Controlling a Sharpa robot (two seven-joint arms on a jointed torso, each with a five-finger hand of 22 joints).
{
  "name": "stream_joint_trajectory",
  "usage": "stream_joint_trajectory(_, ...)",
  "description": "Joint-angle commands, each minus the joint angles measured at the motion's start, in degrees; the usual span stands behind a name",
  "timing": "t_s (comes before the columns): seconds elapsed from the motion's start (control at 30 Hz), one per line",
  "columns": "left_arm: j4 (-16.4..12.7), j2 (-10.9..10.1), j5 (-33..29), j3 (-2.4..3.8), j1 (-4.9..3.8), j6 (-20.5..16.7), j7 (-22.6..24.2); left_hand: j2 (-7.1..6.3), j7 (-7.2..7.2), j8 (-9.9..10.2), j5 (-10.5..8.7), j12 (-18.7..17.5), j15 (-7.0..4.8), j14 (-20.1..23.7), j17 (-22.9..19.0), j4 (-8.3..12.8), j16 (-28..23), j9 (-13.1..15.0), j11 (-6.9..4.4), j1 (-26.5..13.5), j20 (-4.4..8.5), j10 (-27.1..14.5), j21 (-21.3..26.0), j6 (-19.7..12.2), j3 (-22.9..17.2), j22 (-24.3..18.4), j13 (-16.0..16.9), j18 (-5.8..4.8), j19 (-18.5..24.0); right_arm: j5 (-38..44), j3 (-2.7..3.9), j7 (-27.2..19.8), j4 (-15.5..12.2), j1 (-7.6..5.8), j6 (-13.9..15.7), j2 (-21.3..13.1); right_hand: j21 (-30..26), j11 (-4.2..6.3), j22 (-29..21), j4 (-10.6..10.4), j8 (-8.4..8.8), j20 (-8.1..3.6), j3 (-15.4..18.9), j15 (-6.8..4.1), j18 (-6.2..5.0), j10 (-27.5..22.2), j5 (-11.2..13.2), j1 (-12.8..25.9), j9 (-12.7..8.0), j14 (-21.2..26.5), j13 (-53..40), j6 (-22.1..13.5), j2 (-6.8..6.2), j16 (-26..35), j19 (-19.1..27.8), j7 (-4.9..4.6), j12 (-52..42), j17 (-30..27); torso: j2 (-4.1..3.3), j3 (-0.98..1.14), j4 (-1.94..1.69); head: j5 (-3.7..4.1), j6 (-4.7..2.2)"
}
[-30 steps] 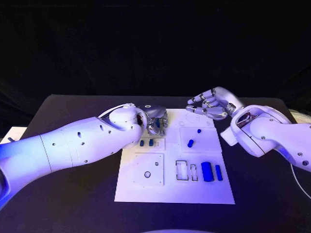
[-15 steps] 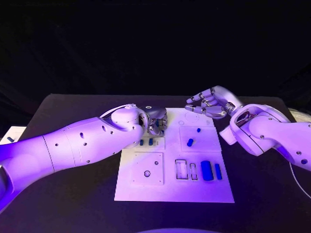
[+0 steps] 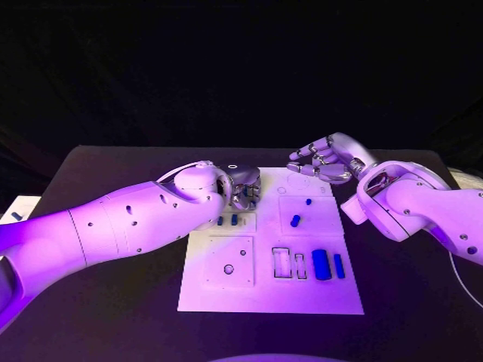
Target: Assemble the parts on the task board
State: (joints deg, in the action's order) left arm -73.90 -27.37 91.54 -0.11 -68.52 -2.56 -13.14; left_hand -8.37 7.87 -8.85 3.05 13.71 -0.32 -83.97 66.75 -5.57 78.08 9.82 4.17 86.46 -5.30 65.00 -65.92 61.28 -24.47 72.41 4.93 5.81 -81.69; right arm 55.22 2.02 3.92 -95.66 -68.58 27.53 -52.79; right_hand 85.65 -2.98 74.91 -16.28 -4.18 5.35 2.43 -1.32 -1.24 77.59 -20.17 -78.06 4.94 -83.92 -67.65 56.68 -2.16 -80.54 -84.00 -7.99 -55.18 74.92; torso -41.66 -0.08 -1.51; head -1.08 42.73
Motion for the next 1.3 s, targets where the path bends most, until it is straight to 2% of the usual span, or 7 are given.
stream_joint_trajectory(0.03,0.1,0.1,0.3,-0.26,0.38,3.8,-0.4,-0.02,-0.02,0.3,0.14,-0.8,-0.35,-1.4,-0.1,0.4,0.3,-0.2,-0.07,0.3,0.13,0.9,-0.4,0.8,-1.0,0.3,-0.2,-0.63,-0.3,0.3,0.00,-0.5,0.0,0.03,-0.7,0.1,-0.3,0.10,7.5,0.2,0.01,-0.21,0.3,0.07,-0.81,-0.4,-0.3,0.1,0.1,-3.3,0.0,0.3,0.47,0.3,0.0,0.05,0.1,2.0,0.00,-0.02,-0.01,-0.05,0.08)
stream_joint_trajectory(0.27,0.1,0.1,0.4,-0.26,0.40,4.6,-0.9,-0.57,0.20,1.2,0.17,-2.7,-0.18,-1.3,-0.5,1.2,0.4,-0.7,0.05,-0.5,0.07,1.8,-0.7,1.2,-2.7,0.9,-0.7,-0.69,-0.3,0.3,0.00,-0.5,0.0,0.03,-0.7,0.1,-0.3,0.10,7.5,0.2,0.01,-0.21,0.3,0.07,-0.81,-0.4,-0.3,0.1,0.1,-3.3,0.0,0.3,0.47,0.3,0.0,0.05,0.1,2.0,0.01,-0.03,0.00,-0.06,0.16)
stream_joint_trajectory(0.43,0.0,0.0,0.4,-0.26,0.41,4.4,-0.9,-0.80,0.45,1.8,0.88,-4.0,-0.11,-1.3,-0.7,2.2,0.4,-1.0,0.21,-0.5,-0.01,2.6,-1.2,1.6,-4.5,1.3,-0.9,-0.76,-0.4,0.3,0.00,-0.6,0.0,0.03,-0.7,0.1,-0.3,0.10,7.5,0.2,0.01,-0.21,0.3,0.07,-0.81,-0.4,-0.3,0.1,0.1,-3.3,0.0,0.3,0.47,0.3,0.0,0.05,0.1,2.0,0.01,-0.02,-0.01,-0.07,0.16)
stream_joint_trajectory(0.67,-0.6,-0.4,0.0,-0.23,0.56,0.5,0.7,-0.99,0.59,2.2,0.98,-5.0,-0.14,-1.5,-0.5,3.5,0.7,-1.2,0.24,-0.4,0.00,3.8,-2.4,2.3,-6.5,2.4,-0.9,-0.98,-0.8,0.3,0.00,-0.6,-0.1,0.03,-0.6,0.1,-0.3,0.10,7.5,0.2,0.01,-0.21,0.3,0.07,-0.81,-0.4,-0.3,0.1,0.1,-3.3,0.0,0.3,0.47,0.3,0.0,0.05,0.1,2.0,0.06,-0.03,0.01,-0.11,0.07)
stream_joint_trajectory(0.83,-2.4,-1.6,-1.1,-0.08,0.69,-2.8,2.4,-1.40,0.76,2.7,1.40,-6.0,-0.03,-1.5,-0.6,4.5,0.8,-1.5,0.38,-0.7,-0.05,4.3,-2.7,2.5,-8.2,2.8,-0.9,-1.05,-0.8,0.3,0.00,-0.7,0.0,0.04,-0.6,0.1,-0.3,0.10,7.5,0.2,0.01,-0.21,0.3,0.07,-0.81,-0.4,-0.3,0.1,0.1,-3.3,0.0,0.3,0.47,0.3,0.0,0.05,0.1,2.0,0.08,-0.05,-0.04,-0.03,-0.06)
stream_joint_trajectory(0.97,-3.7,-2.8,-1.7,0.49,0.71,-3.8,2.7,-1.56,0.77,2.7,1.40,-6.3,-0.03,-1.5,-0.6,4.7,0.9,-1.5,0.37,-1.0,-0.07,4.6,-2.9,2.8,-8.6,3.0,-0.8,-1.07,-0.8,0.3,0.00,-0.7,0.0,0.05,-0.5,0.1,-0.3,0.10,7.5,0.2,0.01,-0.21,0.3,0.07,-0.81,-0.4,-0.3,0.1,0.1,-3.3,0.0,0.3,0.47,0.3,0.0,0.05,0.1,2.0,0.13,0.02,-0.11,-0.05,-0.12)
stream_joint_trajectory(1.3,-7.7,-6.7,-2.8,2.29,0.58,-5.4,2.4,-1.80,0.76,2.8,1.36,-6.6,-0.07,-1.6,-0.6,5.0,0.9,-1.6,0.31,-1.4,-0.06,5.1,-3.3,3.1,-8.9,3.3,-0.7,-1.13,-0.9,0.3,0.00,-0.8,0.0,0.09,-0.4,0.1,-0.3,0.10,7.5,0.2,-0.02,-0.21,0.3,0.07,-0.81,-0.4,-0.3,0.0,0.1,-3.3,-0.1,0.4,0.57,0.2,0.0,0.05,0.0,2.0,0.11,-0.02,-0.19,-0.25,-0.39)
